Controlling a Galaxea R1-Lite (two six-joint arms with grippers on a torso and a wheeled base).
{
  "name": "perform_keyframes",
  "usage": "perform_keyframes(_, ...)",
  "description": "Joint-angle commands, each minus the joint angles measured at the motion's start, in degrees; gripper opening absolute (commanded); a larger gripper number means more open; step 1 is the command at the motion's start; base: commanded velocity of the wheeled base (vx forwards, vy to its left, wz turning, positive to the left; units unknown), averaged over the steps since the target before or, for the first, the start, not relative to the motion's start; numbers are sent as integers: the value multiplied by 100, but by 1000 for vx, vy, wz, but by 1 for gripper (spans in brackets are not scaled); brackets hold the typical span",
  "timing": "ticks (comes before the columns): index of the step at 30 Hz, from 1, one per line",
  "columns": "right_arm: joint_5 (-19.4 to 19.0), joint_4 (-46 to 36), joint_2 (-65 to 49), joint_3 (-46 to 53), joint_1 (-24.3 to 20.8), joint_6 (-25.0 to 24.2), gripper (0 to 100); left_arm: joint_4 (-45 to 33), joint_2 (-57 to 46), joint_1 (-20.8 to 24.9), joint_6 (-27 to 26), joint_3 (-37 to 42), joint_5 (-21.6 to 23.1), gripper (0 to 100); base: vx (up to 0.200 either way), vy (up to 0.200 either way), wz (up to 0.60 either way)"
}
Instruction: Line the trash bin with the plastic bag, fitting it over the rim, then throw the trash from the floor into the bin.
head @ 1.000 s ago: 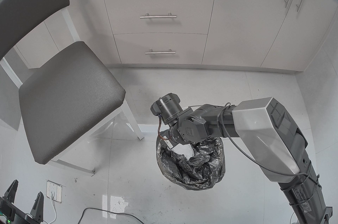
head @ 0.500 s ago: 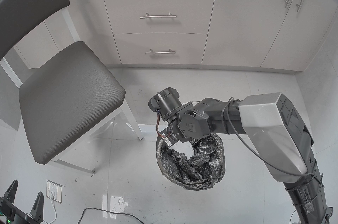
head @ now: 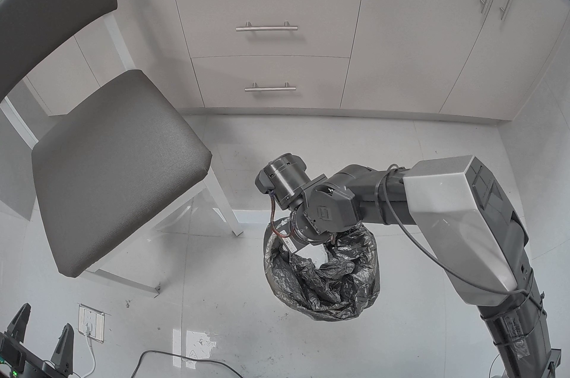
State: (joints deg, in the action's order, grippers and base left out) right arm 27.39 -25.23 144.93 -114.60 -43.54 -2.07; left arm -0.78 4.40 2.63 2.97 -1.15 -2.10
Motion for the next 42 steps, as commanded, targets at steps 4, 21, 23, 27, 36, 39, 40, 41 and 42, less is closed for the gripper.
perform_keyframes(4,-67,-271,299,1,197,-285,0,-1,8,0,1,0,-1,100,0,0,0)
perform_keyframes(21,-577,-254,571,1,232,-839,0,-1,8,0,1,0,-1,100,0,0,0)
perform_keyframes(23,-586,-254,615,1,259,-847,0,-1,8,0,1,0,-1,100,0,0,0)
perform_keyframes(27,-577,-245,800,1,329,-856,0,-1,8,0,1,0,-1,100,0,0,0)
perform_keyframes(36,-586,124,1248,1,496,-830,0,-1,8,0,1,0,-1,100,0,0,0)
perform_keyframes(39,-586,124,1292,1,602,-830,0,-1,8,0,1,0,-1,100,0,0,0)
perform_keyframes(40,-586,124,1274,1,619,-830,0,-1,8,0,1,0,-1,100,0,0,0)
perform_keyframes(41,-586,124,1221,1,637,-830,0,-1,8,0,1,0,-1,100,0,0,0)
perform_keyframes(42,-586,124,1195,1,645,-830,0,-1,8,0,1,0,-1,100,0,0,0)
